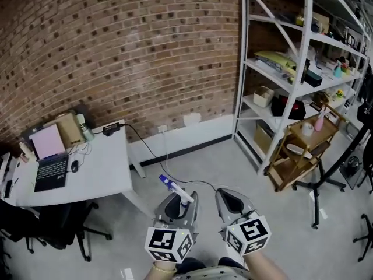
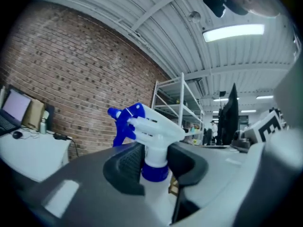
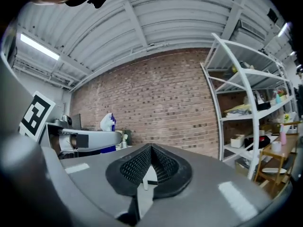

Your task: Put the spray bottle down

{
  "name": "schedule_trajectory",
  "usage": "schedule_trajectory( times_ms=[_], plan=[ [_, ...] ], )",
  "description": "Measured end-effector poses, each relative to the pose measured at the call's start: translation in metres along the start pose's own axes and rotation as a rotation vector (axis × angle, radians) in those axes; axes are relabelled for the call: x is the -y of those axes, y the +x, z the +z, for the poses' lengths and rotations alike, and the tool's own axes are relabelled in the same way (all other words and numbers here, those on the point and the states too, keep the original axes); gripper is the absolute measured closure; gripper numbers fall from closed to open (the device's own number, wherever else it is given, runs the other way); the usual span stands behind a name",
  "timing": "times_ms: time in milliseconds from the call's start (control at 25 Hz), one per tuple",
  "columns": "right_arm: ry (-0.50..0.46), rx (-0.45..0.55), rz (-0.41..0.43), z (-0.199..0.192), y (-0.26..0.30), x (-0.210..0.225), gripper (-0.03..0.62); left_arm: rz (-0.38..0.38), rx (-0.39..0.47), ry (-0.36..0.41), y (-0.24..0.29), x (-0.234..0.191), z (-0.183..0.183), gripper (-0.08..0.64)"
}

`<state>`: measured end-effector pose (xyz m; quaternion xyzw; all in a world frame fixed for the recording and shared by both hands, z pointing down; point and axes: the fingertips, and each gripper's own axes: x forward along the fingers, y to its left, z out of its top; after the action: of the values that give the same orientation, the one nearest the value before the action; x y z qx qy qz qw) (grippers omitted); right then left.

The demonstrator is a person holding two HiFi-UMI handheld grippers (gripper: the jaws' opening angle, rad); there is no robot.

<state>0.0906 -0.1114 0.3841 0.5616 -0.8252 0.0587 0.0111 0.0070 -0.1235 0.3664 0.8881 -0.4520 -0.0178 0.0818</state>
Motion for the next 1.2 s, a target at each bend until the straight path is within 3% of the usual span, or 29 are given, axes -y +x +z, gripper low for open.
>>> schedule_trajectory(
  times_ms=[320,560,880,1200],
  plan=[
    [-0.027,-0.004,0.226,-0.004,0.131,-0.135,0.597,0.254,0.043,0.004,-0.07,-0.177,0.02,0.43],
    [0.005,-0.023,0.374,-0.012,0.196,-0.218,0.597,0.385,0.045,-0.011,-0.113,-0.275,0.021,0.43],
    [-0.092,-0.062,0.447,-0.026,0.278,-0.275,0.597,0.53,0.069,-0.021,-0.126,-0.369,0.024,0.43],
    [-0.103,-0.095,0.499,-0.037,0.368,-0.296,0.596,0.643,0.09,-0.033,-0.098,-0.467,0.024,0.43]
  ],
)
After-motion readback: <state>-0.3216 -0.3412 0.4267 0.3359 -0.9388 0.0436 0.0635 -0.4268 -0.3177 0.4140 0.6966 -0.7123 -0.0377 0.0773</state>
